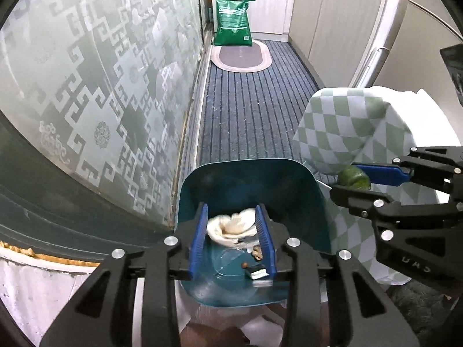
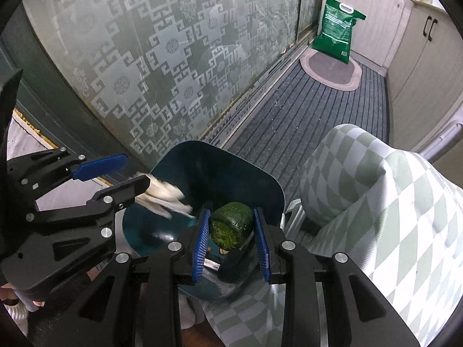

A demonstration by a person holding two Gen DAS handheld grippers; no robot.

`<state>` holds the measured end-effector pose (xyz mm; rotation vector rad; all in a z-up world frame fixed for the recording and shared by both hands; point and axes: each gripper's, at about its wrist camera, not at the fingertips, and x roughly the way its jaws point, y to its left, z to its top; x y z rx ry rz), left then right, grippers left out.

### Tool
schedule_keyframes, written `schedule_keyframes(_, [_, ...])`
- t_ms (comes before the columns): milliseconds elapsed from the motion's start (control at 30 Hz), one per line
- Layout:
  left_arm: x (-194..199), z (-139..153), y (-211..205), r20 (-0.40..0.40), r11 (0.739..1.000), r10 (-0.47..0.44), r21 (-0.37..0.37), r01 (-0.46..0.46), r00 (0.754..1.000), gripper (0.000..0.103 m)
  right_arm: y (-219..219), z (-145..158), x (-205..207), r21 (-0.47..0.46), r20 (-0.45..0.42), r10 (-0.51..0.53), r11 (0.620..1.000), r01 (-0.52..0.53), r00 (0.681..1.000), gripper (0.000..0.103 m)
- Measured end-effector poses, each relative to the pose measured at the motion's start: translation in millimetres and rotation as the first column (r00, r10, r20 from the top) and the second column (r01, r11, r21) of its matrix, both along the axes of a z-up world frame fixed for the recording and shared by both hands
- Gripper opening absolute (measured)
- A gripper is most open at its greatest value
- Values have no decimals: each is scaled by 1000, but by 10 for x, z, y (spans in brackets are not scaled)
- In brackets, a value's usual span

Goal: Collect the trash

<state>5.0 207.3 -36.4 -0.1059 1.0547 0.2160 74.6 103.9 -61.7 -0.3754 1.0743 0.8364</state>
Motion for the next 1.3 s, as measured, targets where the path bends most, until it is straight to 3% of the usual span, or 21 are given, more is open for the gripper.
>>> schedule_keyframes(167, [-20,130,-24,54,1000,5,14,-6,999,37,5,-17,-1,5,-13,0,1000,0,1000,30])
schedule_keyframes(300, [-129,455,-58,177,999,19,35,-26,984,39,31,-35,-21,7,-20,6,1000,-6,1000,30])
schedule_keyframes(567, [-338,935,-79,405,996,48,47,-73,913,44,169,-167,-101,-7,-56,28,1000,-29,998,30])
schedule_keyframes(1033, [-573,1204,-75,571,997,60,7,-78,819,58,509,-623,-302,-70,-117,62,995,-71,991,31])
schedule_keyframes(1133, [-625,1239,-80,601,997,58,-2,-71,797,60,567,-721,-333,-81,-130,66,994,-77,989,35])
schedule_keyframes(1233, [-677,1274,-80,628,998,51,-9,-58,776,65,576,-715,-352,-86,-115,63,994,-73,991,50])
schedule_keyframes(1300, [-711,1309,-103,645,999,42,-10,-46,763,66,569,-663,-366,-69,-99,67,995,-74,993,54])
